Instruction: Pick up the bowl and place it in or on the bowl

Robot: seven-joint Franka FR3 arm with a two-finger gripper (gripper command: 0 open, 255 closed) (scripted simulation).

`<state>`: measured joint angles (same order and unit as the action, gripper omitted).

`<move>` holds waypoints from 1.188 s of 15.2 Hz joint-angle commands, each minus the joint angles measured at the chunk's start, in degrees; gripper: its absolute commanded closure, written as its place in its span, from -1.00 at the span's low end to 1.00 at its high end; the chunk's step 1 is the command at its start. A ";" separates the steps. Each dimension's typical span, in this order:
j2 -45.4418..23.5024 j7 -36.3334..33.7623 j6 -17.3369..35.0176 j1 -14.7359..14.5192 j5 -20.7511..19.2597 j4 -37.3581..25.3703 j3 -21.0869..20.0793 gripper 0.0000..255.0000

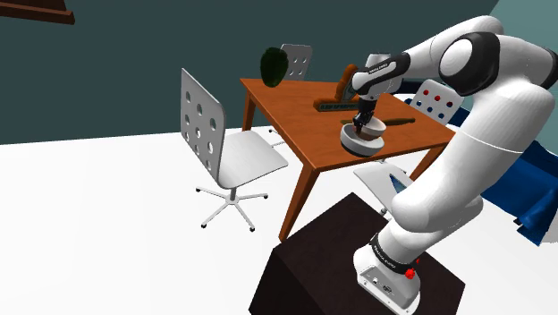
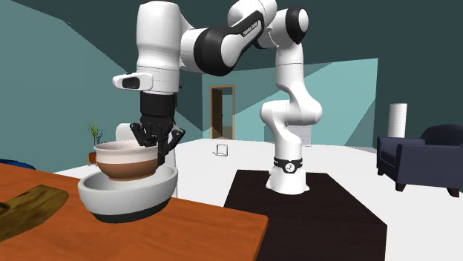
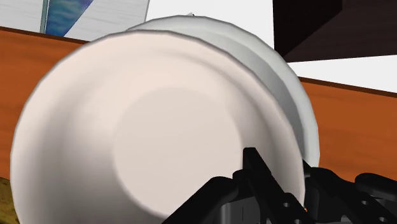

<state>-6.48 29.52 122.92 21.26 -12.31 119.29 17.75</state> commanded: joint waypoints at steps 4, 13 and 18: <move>0.02 0.01 0.00 0.01 0.00 -0.02 0.01 -1.00; 2.76 -0.18 -7.03 -0.87 -0.09 -4.22 -0.60 -1.00; 2.76 -0.18 -7.03 -0.87 -0.08 -4.22 -0.60 -1.00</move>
